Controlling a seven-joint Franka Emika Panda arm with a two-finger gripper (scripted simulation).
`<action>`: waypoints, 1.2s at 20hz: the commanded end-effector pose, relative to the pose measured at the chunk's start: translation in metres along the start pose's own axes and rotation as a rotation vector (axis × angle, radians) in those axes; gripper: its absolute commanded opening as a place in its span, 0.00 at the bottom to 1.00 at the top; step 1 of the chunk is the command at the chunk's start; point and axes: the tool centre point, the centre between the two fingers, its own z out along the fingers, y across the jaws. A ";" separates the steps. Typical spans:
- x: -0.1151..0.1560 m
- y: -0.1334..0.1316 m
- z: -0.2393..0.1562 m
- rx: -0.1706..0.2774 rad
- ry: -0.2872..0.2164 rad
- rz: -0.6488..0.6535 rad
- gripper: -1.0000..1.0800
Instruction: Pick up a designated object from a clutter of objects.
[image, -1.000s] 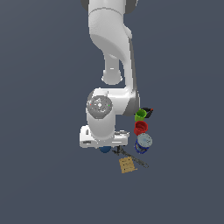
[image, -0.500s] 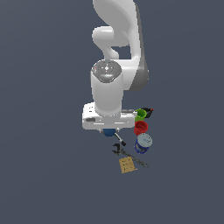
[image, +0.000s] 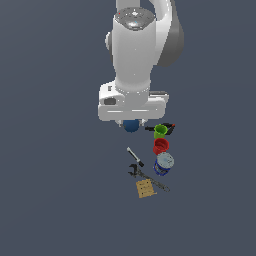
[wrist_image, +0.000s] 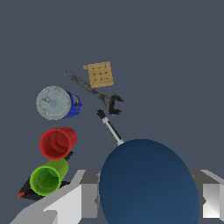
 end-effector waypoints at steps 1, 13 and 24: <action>-0.012 -0.007 -0.025 0.000 0.001 0.000 0.00; -0.049 -0.031 -0.112 0.000 0.001 0.000 0.00; -0.054 -0.036 -0.130 0.001 0.001 0.000 0.00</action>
